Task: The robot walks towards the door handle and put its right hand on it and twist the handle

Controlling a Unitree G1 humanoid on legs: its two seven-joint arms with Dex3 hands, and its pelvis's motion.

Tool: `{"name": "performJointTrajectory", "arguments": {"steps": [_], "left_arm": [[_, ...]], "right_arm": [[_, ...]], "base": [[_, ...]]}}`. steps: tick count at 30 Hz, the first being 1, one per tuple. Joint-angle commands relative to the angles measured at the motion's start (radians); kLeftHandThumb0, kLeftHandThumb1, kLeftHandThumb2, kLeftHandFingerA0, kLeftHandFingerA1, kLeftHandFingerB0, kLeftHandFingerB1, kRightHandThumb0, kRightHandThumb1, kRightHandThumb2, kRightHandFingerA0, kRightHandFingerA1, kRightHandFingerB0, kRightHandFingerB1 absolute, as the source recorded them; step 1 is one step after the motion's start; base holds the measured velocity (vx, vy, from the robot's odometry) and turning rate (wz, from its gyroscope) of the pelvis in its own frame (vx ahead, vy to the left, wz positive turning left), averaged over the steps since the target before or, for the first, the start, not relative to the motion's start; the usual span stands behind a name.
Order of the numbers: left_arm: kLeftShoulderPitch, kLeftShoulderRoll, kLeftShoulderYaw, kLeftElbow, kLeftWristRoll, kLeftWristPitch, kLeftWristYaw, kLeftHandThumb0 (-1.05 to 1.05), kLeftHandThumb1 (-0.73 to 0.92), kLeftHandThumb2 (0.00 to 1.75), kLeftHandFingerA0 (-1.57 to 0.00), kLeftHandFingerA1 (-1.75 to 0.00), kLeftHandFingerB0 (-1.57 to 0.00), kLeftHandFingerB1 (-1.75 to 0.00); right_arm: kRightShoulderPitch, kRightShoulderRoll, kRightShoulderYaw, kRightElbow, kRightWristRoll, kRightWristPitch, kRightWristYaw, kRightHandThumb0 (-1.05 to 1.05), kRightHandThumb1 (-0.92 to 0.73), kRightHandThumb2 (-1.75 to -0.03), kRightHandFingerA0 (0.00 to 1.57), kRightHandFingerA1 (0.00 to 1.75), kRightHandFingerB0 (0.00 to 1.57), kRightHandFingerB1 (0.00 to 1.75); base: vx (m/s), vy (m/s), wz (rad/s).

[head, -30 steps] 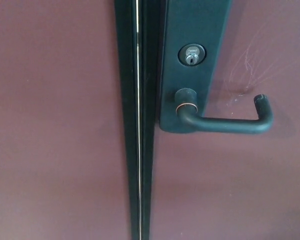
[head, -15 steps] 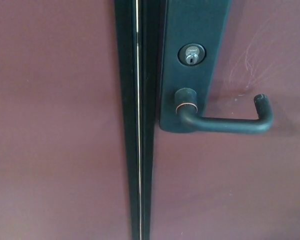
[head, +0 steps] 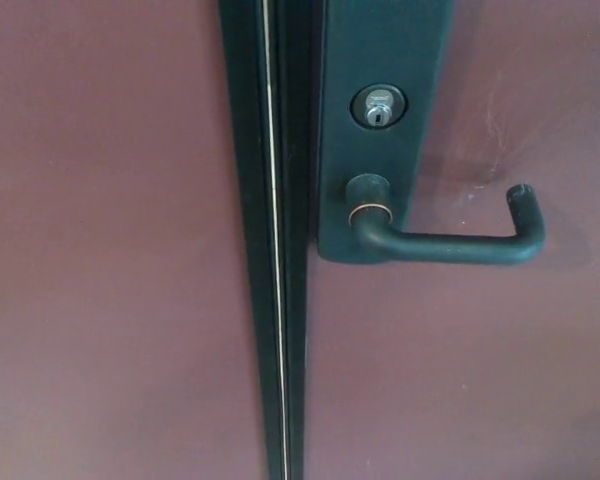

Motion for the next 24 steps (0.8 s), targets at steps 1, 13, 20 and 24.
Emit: {"name": "performJointTrajectory", "arguments": {"steps": [1,13,20,24], "left_arm": [[-0.009,0.029,0.01,0.003,-0.007,0.004,-0.036,-0.08,0.72,0.6,-0.45,-0.42,-0.38,-0.37],[-0.006,0.041,0.003,0.008,0.001,-0.005,-0.031,-0.1,0.71,0.61,-0.43,-0.42,-0.37,-0.38],[-0.025,0.041,0.01,0.015,-0.006,0.005,-0.035,-0.09,0.72,0.61,-0.44,-0.43,-0.37,-0.38],[-0.021,0.043,0.007,0.012,-0.001,0.001,-0.033,-0.09,0.72,0.61,-0.44,-0.43,-0.37,-0.38]], "right_arm": [[-0.178,-0.264,0.128,-0.096,0.213,0.327,0.276,-0.74,-0.57,-0.57,0.48,0.6,0.43,0.44],[-0.329,-0.393,0.324,-0.117,0.138,0.388,0.364,-0.51,-0.44,-0.82,0.44,0.55,0.31,0.47],[-0.39,-0.442,0.413,-0.1,0.113,0.475,0.443,-0.57,-0.45,-0.79,0.44,0.53,0.34,0.45],[-0.435,-0.45,0.445,-0.093,0.106,0.515,0.483,-0.55,-0.44,-0.79,0.45,0.53,0.33,0.45]], "base": [[0.0,0.0,0.0],[0.0,0.0,0.0],[0.0,0.0,0.0],[0.0,0.0,0.0]]}}
